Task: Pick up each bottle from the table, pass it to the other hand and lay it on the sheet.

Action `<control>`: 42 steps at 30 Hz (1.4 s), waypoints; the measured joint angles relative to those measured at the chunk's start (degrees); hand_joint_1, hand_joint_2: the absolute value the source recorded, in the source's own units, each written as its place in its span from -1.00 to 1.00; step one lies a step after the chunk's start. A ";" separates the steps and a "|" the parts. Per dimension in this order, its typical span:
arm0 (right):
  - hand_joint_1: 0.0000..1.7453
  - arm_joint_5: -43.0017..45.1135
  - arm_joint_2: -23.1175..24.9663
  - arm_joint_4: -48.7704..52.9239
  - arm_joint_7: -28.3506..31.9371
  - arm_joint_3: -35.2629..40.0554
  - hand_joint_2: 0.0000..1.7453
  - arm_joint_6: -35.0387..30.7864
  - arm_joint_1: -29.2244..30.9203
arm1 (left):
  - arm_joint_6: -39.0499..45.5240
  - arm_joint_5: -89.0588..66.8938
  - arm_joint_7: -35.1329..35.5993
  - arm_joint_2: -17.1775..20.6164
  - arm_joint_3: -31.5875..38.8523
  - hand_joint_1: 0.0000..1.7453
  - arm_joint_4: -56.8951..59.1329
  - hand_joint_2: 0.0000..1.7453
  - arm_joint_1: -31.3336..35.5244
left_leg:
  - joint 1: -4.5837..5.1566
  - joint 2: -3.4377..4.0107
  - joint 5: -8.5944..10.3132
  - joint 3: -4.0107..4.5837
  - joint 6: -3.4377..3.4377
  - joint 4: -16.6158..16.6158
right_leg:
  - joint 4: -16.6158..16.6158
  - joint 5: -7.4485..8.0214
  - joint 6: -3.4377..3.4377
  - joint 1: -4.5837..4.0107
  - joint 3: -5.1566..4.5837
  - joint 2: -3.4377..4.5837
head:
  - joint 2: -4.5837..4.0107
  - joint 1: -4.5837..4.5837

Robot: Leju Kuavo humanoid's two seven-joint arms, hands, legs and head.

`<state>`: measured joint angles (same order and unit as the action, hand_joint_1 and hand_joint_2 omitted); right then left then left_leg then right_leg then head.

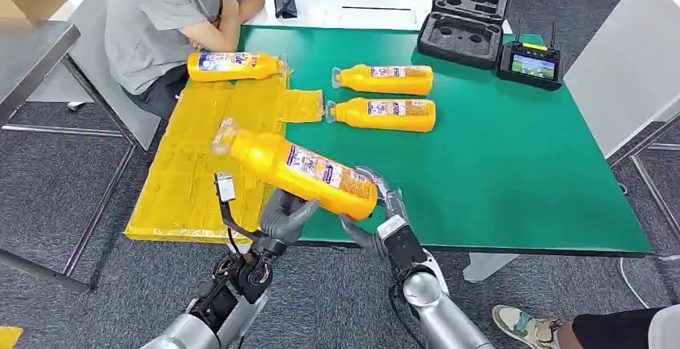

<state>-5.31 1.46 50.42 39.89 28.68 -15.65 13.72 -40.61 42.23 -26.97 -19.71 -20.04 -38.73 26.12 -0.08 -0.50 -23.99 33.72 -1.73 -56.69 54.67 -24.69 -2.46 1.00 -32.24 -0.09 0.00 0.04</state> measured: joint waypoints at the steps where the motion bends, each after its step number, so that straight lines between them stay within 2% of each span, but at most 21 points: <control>1: 1.00 0.00 0.02 0.00 0.00 0.02 1.00 0.00 0.01 | -0.02 0.02 0.00 0.00 0.00 -1.00 0.07 1.00 0.01 | 0.00 0.00 0.00 0.00 0.00 0.00 | 0.00 0.00 0.00 0.00 0.00 0.00 | 0.00 0.00; 19: 1.00 0.52 0.04 -0.63 0.00 0.26 1.00 0.11 0.05 | 1.88 -0.74 -1.88 0.02 -0.02 -1.00 0.26 1.00 0.27 | 0.00 0.00 0.00 0.00 0.00 0.00 | 0.00 0.00 0.00 0.00 0.00 0.00 | 0.00 0.00; 20: 1.00 0.83 0.02 -0.63 0.00 0.26 1.00 0.28 0.04 | 1.84 -0.72 -1.99 0.07 -0.02 -0.82 0.26 1.00 0.27 | 0.00 0.00 0.00 0.00 0.00 0.00 | 0.00 0.00 0.00 0.00 0.00 0.00 | 0.00 0.00; 21: 1.00 0.96 0.00 -0.63 0.02 0.24 1.00 0.28 0.04 | 1.73 -0.68 -2.01 0.09 -0.02 -0.20 0.26 1.00 0.27 | 0.00 0.00 0.00 0.00 0.00 0.00 | 0.00 0.00 0.00 0.00 0.00 0.00 | 0.00 0.00; 22: 1.00 1.03 0.00 -0.63 0.00 0.24 1.00 0.39 0.04 | 1.66 -0.66 -2.01 0.11 -0.02 0.62 0.26 1.00 0.26 | 0.00 0.00 0.00 0.00 0.00 0.00 | 0.00 0.00 0.00 0.00 0.00 0.00 | 0.00 0.00; 23: 1.00 1.05 -0.02 -0.63 0.02 0.24 1.00 0.46 0.04 | 1.62 -0.66 -2.01 0.11 -0.02 0.70 0.26 1.00 0.26 | 0.00 0.00 0.00 0.00 0.00 0.00 | 0.00 0.00 0.00 0.00 0.00 0.00 | -0.02 0.00; 24: 1.00 1.03 -0.04 -0.63 0.00 0.26 1.00 0.55 0.04 | 1.53 -0.66 -2.03 0.11 -0.02 0.96 0.26 1.00 0.26 | 0.00 0.00 0.00 0.00 0.00 0.00 | 0.00 0.00 0.00 0.00 0.00 0.00 | 0.00 0.00; 42: 1.00 1.33 -0.02 1.55 0.04 0.28 1.00 2.12 0.04 | -0.90 0.37 -3.39 0.33 0.04 1.00 0.26 1.00 0.24 | 0.00 -0.01 0.00 0.01 0.00 0.00 | 0.00 0.00 0.00 0.00 0.00 0.00 | 0.00 0.00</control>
<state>-3.98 1.44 51.98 39.93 28.96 -13.53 13.76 -41.51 42.60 -30.36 -19.39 -20.00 -38.47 26.36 -0.08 -0.51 -23.99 33.73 -1.73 -56.69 54.67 -24.69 -2.46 1.00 -32.24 -0.09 0.00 0.04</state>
